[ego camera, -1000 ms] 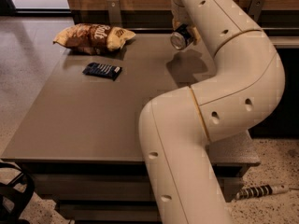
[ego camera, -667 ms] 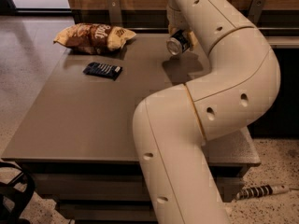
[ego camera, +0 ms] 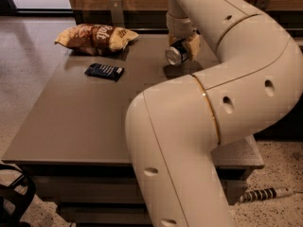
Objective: Place pepsi can upright
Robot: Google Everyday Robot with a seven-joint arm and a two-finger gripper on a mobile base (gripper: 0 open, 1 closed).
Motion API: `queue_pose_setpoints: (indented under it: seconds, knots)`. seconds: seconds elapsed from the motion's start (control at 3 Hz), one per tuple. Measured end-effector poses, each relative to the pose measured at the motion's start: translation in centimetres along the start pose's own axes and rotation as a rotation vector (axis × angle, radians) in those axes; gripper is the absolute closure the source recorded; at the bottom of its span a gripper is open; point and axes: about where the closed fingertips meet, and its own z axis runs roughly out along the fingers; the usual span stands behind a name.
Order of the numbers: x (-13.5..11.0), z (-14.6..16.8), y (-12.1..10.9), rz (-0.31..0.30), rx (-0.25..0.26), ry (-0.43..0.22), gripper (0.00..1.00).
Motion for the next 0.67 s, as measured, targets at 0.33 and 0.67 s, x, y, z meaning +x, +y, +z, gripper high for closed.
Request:
queue_pose_setpoints:
  seconds: [0.33, 0.67]
  knots:
    - [1.37, -1.14, -1.7, 0.014, -0.125, -0.005, 1.0]
    - [1.38, -1.13, -1.7, 0.014, -0.124, -0.005, 1.0]
